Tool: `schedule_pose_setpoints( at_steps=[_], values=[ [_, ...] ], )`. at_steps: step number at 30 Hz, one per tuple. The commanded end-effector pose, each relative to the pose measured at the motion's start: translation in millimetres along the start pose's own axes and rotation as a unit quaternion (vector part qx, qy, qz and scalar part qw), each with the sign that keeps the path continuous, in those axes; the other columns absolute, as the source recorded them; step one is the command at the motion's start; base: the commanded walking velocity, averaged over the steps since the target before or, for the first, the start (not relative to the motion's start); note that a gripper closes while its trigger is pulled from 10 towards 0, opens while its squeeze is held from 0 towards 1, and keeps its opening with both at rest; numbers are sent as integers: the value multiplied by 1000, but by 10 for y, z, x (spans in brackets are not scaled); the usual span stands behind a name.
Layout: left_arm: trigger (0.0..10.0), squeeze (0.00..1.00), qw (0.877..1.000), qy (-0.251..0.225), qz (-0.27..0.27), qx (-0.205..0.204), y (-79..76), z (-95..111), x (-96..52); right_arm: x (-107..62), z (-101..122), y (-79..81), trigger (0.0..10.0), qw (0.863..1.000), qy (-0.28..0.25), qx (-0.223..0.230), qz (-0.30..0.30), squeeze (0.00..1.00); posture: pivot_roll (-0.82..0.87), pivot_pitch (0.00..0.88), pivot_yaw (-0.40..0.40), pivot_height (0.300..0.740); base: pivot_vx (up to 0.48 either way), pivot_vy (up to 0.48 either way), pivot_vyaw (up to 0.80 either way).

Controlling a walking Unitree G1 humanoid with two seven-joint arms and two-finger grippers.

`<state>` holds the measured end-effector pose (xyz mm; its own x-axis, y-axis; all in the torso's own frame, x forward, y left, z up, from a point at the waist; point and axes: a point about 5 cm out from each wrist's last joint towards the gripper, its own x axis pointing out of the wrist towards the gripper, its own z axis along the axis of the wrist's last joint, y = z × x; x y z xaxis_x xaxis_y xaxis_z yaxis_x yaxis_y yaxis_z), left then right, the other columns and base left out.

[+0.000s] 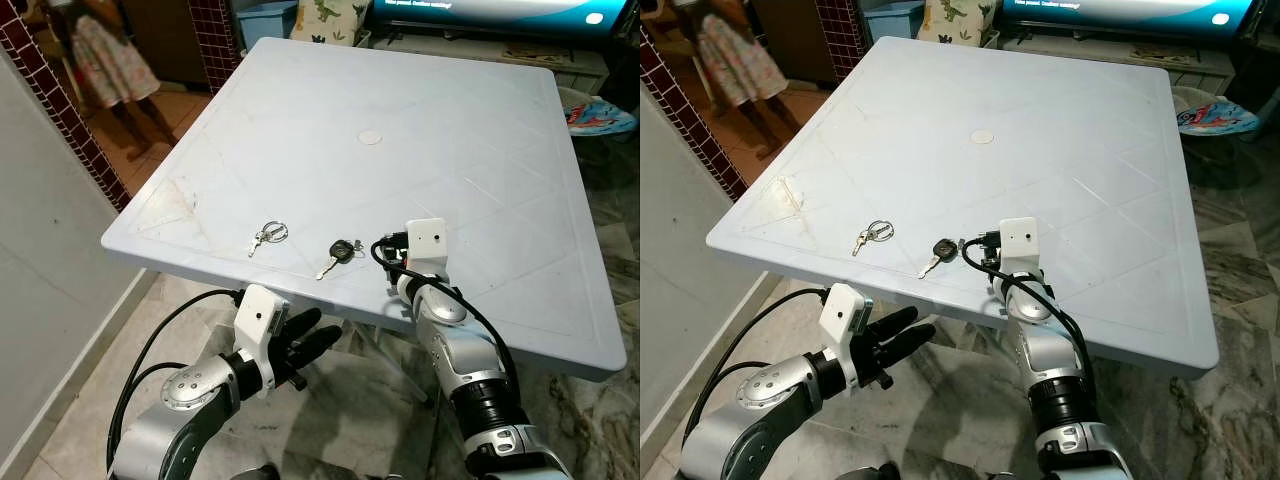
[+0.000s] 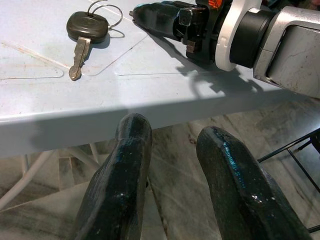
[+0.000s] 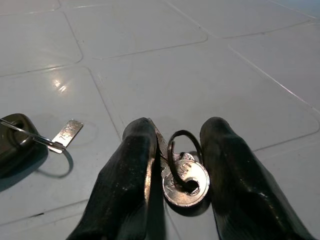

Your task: Hang keys on a hook

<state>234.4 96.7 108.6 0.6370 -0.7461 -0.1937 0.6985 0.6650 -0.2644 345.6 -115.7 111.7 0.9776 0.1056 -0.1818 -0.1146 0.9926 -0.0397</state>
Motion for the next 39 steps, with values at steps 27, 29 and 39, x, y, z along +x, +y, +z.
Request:
schedule_pose_setpoints(
  at_steps=[27, 29, 39],
  values=[
    [10000, 0, 1000, 11, -1, 7, -16, -19, -8, -16, -45, 16, 0, 1000, -1, -18, -15, 0, -29, 153, 44, 740, 0, 0, 0],
    [10000, 0, 1000, 11, -1, 7, -15, -19, -8, -12, -26, 1, 0, 1000, -5, -18, -20, 0, -29, 153, 44, 740, 0, 0, 0],
    [10000, 0, 1000, 11, 1, 6, -8, -18, -7, -3, 157, -114, 0, 996, -51, -39, -57, 0, -30, 154, 45, 740, 0, 0, 0]
  ],
)
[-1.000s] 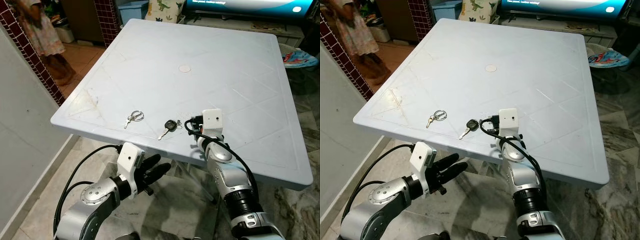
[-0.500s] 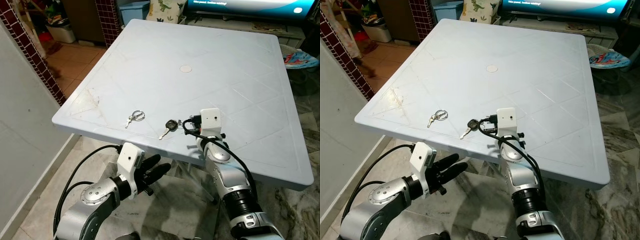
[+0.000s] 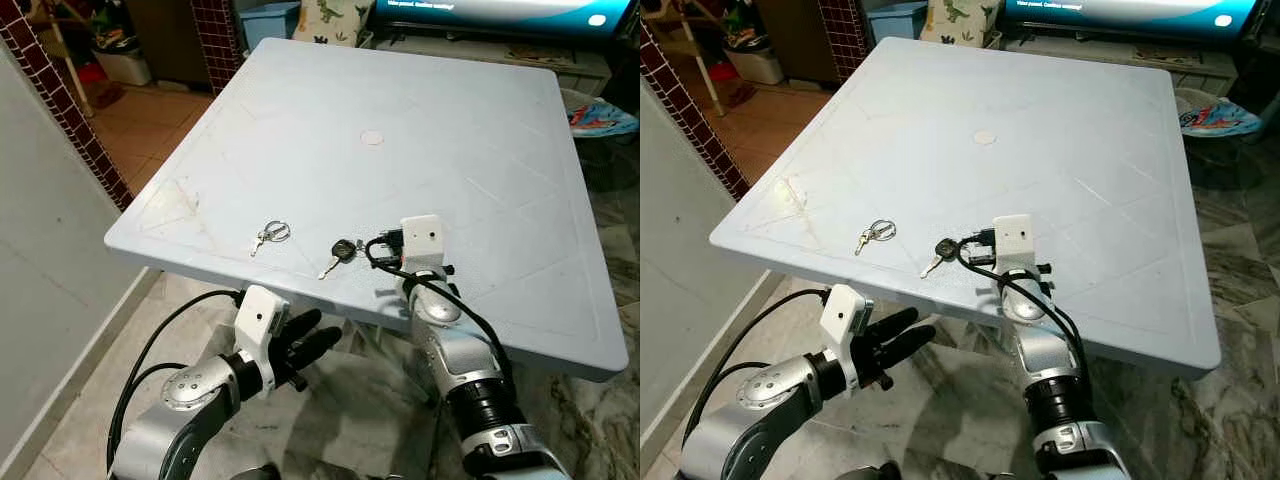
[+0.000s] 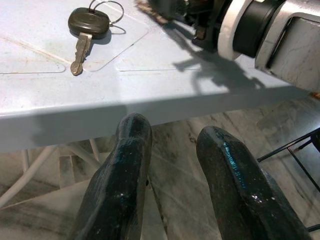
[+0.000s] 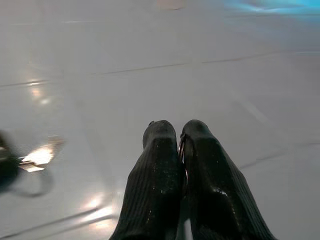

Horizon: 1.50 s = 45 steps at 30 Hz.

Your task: Hang keys on a hook

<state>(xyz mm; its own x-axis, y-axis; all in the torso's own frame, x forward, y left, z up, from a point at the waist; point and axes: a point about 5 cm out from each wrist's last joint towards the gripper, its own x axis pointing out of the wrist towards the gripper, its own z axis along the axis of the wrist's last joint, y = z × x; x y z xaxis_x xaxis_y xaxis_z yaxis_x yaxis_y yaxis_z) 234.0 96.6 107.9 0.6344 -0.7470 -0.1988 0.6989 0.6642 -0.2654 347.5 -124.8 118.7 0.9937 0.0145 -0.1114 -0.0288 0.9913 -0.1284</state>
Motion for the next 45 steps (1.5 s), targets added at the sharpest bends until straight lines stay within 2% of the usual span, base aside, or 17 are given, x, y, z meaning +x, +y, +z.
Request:
schedule_pose_setpoints(
  at_steps=[1, 4, 9, 13, 17, 19, 21, 23, 24, 26, 33, 35, 38, 39, 40, 41, 45],
  values=[
    [10000, 0, 1000, 8, 1, 7, -5, -10, -7, 13, 144, -45, 0, 999, -35, -5, -15, 0, -31, 154, 46, 740, 0, 0, 0],
    [10000, 0, 1000, 9, 1, 7, -4, -13, -7, 20, 342, -85, 0, 996, -83, -22, -27, 0, -31, 154, 47, 740, 0, 0, 0],
    [10000, 0, 1000, 10, 1, 6, -2, -17, -8, 24, 503, -84, 0, 992, -119, -34, -30, 0, -32, 154, 48, 740, 0, 0, 0],
    [10000, 0, 1000, 9, 2, 4, 3, -21, -8, 7, 689, -61, 0, 983, -166, -66, -33, 0, -30, 154, 48, 740, 0, 0, 0],
    [10000, 0, 1000, 9, 3, 3, 4, -19, -9, -44, 884, 20, 0, 967, -221, -123, -23, 0, -30, 154, 48, 740, 0, 0, 0],
    [10000, 0, 1000, 9, 3, 3, 5, -18, -9, -55, 904, 69, 0, 963, -229, -142, -10, 0, -30, 154, 48, 740, 0, 0, 0],
    [10000, 0, 1000, 8, 3, 3, 6, -16, -4, -31, 833, 139, 0, 967, -205, -150, 20, 0, -32, 155, 48, 740, 0, 0, 0],
    [10000, 0, 1000, 9, 3, 5, 6, -16, 1, 32, 582, 51, 0, 986, -117, -118, -3, 0, -32, 153, 48, 740, 0, 0, 0],
    [10000, 0, 1000, 9, 3, 5, 6, -16, 1, 32, 582, 51, 0, 986, -117, -118, -3, 0, -32, 153, 48, 740, 0, 0, 0],
    [10000, 0, 1000, 8, 3, 5, 7, -14, 4, 52, 355, -71, 0, 996, -43, -70, -32, 0, -32, 151, 47, 740, 0, 0, 0],
    [10000, 0, 1000, 10, 2, 7, 14, -16, 6, -11, 199, -221, 0, 996, 19, -24, -81, 0, -33, 148, 50, 740, 0, 0, 0],
    [10000, 0, 1000, 10, 2, 7, 15, -17, 6, -46, 215, -243, 0, 996, 19, -17, -88, 0, -33, 148, 51, 740, 0, 0, 0],
    [10000, 0, 1000, 11, 3, 8, 21, -18, 3, -121, 290, -231, 0, 995, -11, -69, -76, 0, -34, 148, 52, 740, 0, 0, 0],
    [10000, 0, 1000, 11, 3, 8, 21, -18, 3, -121, 290, -231, 0, 995, -11, -69, -76, 0, -34, 148, 52, 740, 0, 0, 0],
    [10000, 0, 1000, 11, 3, 8, 21, -17, 3, -152, 328, -228, 0, 991, -37, -110, -74, 0, -36, 148, 53, 740, 0, 0, 0],
    [10000, 0, 1000, 11, 2, 8, 22, -16, 4, -218, 356, -205, 0, 979, -73, -176, -67, 0, -37, 149, 53, 740, 0, 0, 0],
    [10000, 0, 1000, 11, 2, 9, 23, -11, 10, -335, 297, -181, 0, 952, -109, -280, -58, 0, -31, 150, 54, 740, 0, 0, 0]
  ],
)
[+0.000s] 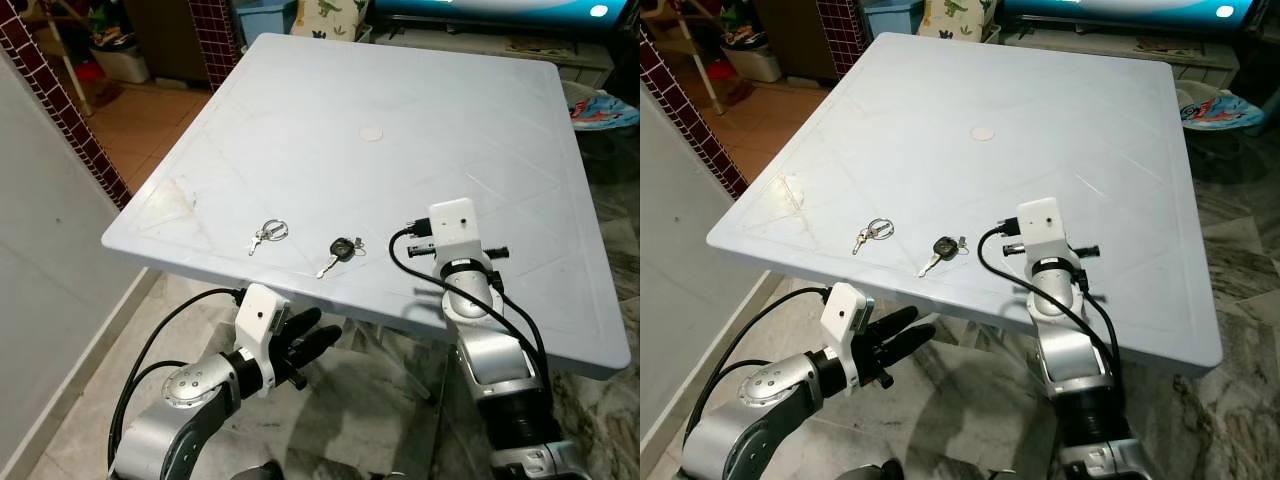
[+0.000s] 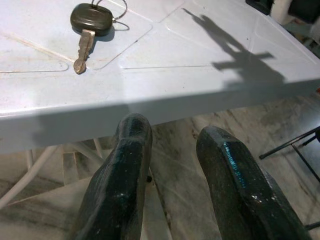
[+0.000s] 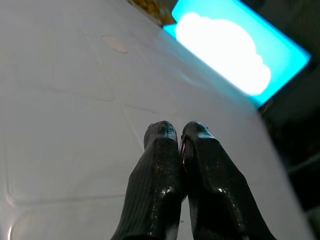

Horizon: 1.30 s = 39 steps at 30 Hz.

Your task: Hang keys on a hook

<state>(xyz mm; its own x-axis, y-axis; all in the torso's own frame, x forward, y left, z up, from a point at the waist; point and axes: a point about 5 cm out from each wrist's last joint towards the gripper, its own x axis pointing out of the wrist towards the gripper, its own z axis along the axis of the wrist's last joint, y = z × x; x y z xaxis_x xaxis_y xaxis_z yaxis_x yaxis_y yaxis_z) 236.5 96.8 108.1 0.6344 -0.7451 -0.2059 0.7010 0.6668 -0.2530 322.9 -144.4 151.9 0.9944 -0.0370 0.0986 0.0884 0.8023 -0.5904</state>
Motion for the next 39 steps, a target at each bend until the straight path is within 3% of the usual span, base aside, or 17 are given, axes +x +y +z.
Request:
schedule_pose_setpoints(
  at_steps=[1, 6, 9, 11, 12, 13, 15, 17, 19, 20, 21, 24, 28, 29, 33, 36, 39],
  values=[
    [10000, 0, 1000, 8, 0, 3, 4, -22, -3, -73, 42, 19, 0, 996, -39, -74, -3, 0, -31, 150, 54, 740, 0, 0, 0],
    [10000, 0, 1000, 9, 1, 7, 9, -17, -7, -100, 14, -5, 0, 974, -81, -210, -22, 0, -19, 151, 61, 740, 0, 0, 0],
    [10000, 0, 1000, 10, 0, 9, 16, -14, -11, -99, 24, 2, 0, 968, -92, -232, -20, 0, -19, 151, 65, 740, 0, 0, 0],
    [10000, 0, 1000, 11, 0, 10, 17, -15, -14, -100, -1, 6, 0, 973, -80, -215, -19, 0, -19, 150, 67, 740, 0, 0, 0],
    [10000, 0, 1000, 12, -1, 11, 16, -17, -15, -97, -28, 10, 0, 981, -64, -184, -16, 0, -18, 149, 67, 740, 0, 0, 0],
    [10000, 0, 1000, 13, -2, 12, 17, -19, -15, -97, -79, 19, 0, 992, -31, -119, -13, 0, -18, 147, 68, 740, 0, 0, 0],
    [10000, 0, 1000, 14, -2, 13, 19, -20, -17, -98, -81, 44, 0, 999, -15, -48, -4, 0, -18, 146, 68, 740, 0, 0, 0],
    [10000, 0, 1000, 14, -2, 13, 22, -21, -20, -95, -27, 58, 0, 999, -16, 33, 3, 0, -18, 144, 69, 740, 0, 0, 0],
    [10000, 0, 1000, 14, -2, 14, 22, -21, -20, -89, 3, 54, 0, 990, -5, 141, 4, 0, -18, 144, 69, 740, 0, 0, 0],
    [10000, 0, 1000, 14, -2, 14, 22, -22, -21, -83, 17, 41, 0, 986, -7, 166, 4, 0, -17, 142, 69, 740, 0, 0, 0],
    [10000, 0, 1000, 14, -2, 14, 22, -22, -21, -83, 17, 41, 0, 986, -7, 166, 4, 0, -17, 142, 69, 740, 0, 0, 0],
    [10000, 0, 1000, 14, -1, 13, 27, -26, -24, -60, 44, -12, 0, 973, -11, 229, -1, 0, -16, 140, 72, 740, 0, 0, 0],
    [10000, 0, 1000, 15, 0, 11, 36, -32, -22, -33, 22, -56, 0, 952, 4, 307, -17, 0, -18, 138, 74, 740, 0, 0, 0],
    [10000, 0, 1000, 16, 0, 11, 37, -34, -22, -26, 56, -47, 0, 940, -5, 341, -4, 0, -20, 136, 77, 740, 0, 0, 0],
    [10000, 0, 1000, 15, 2, 11, 41, -35, -23, -23, 193, -9, 0, 928, -47, 364, 61, 0, -20, 136, 77, 740, 0, 0, 0],
    [10000, 0, 1000, 14, 10, 10, 59, -42, -18, -11, 268, -17, 0, 929, -73, 347, 104, 0, -31, 127, 80, 740, 0, 0, 0],
    [10000, 0, 1000, 10, 20, 7, 77, -45, -10, 23, 289, -97, 0, 933, -84, 335, 103, 0, -33, 125, 79, 740, 0, 0, 0]
  ],
)
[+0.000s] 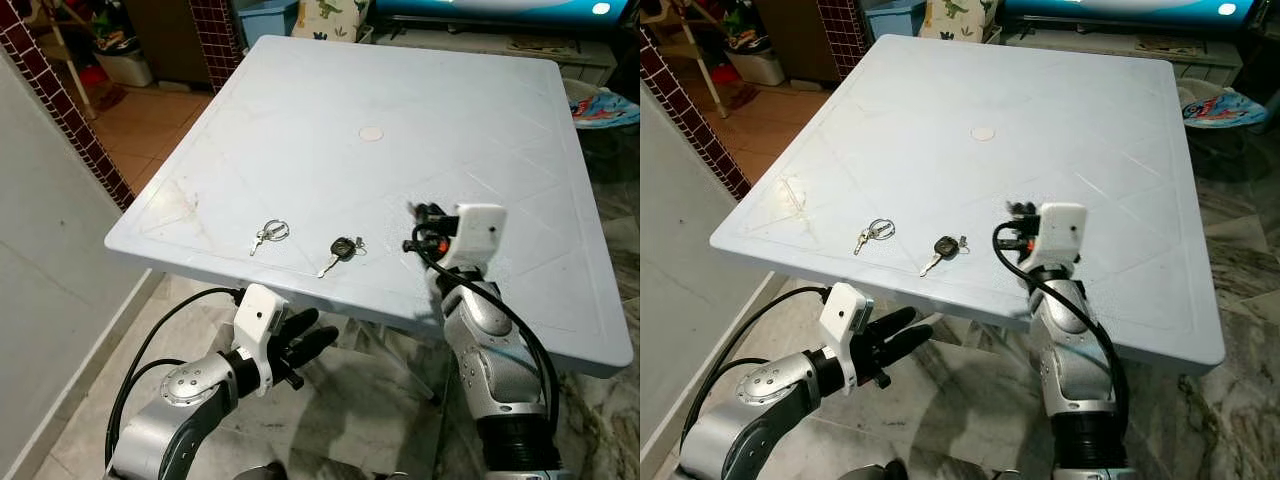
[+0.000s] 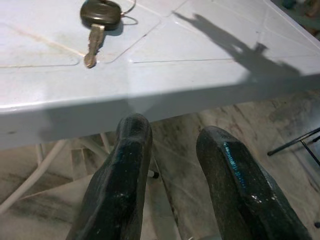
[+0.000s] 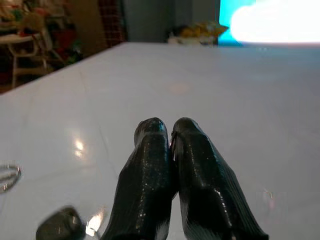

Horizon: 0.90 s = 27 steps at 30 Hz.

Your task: Hang keys on a hook

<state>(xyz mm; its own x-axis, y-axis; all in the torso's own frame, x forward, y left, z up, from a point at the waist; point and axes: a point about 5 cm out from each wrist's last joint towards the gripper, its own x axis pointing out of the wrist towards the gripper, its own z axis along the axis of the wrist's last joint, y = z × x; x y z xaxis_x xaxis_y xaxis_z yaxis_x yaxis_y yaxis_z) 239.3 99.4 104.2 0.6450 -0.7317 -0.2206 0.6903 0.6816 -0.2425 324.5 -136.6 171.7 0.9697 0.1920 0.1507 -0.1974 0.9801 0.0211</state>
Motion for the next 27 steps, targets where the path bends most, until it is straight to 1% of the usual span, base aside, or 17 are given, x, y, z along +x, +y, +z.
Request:
schedule_pose_setpoints(
  at_steps=[1, 2, 4, 5, 6, 10, 14, 17, 27],
  values=[
    [10000, 0, 1000, -3, 25, 1, 59, -9, -14, 19, 127, -67, 10000, 1000, -23, -9, -17, 0, -36, 120, 75, 740, 0, 0, 0],
    [10000, 0, 999, -9, 37, -3, 82, -1, -17, 27, 158, -125, 10000, 999, -30, -3, -32, 0, -36, 120, 75, 740, 0, 0, 0],
    [10000, 0, 999, -16, 46, -11, 99, 6, -21, 27, 184, -127, 10000, 999, -34, -20, -24, 0, -40, 116, 70, 740, 0, 0, 0],
    [10000, 0, 998, -25, 57, -13, 118, 20, -28, 24, 189, -116, 10000, 999, -34, -38, -17, 0, -41, 115, 68, 740, 0, 0, 0],
    [10000, 0, 997, -30, 65, -14, 130, 33, -33, 20, 185, -110, 10000, 998, -33, -41, -16, 0, -41, 114, 67, 740, 0, 0, 0],
    [10000, 0, 991, -58, 121, -16, 231, 101, -62, 9, 167, -45, 10000, 998, -31, -55, -4, 0, -39, 115, 64, 740, 0, 0, 738],
    [10000, 0, 983, -80, 162, -14, 313, 163, -74, 11, 156, 1, 10000, 998, -28, -52, 2, 0, -40, 118, 60, 740, 0, 0, 800],
    [10000, 0, 982, -82, 171, -10, 343, 172, -70, 15, 160, 10, 10000, 998, -29, -57, 5, 0, -40, 118, 60, 740, 0, 0, 800],
    [10000, 0, 981, -83, 174, -8, 330, 152, -56, 29, 183, -31, 10000, 998, -30, -61, 6, 0, -41, 126, 57, 740, 0, 0, 800]
  ],
)
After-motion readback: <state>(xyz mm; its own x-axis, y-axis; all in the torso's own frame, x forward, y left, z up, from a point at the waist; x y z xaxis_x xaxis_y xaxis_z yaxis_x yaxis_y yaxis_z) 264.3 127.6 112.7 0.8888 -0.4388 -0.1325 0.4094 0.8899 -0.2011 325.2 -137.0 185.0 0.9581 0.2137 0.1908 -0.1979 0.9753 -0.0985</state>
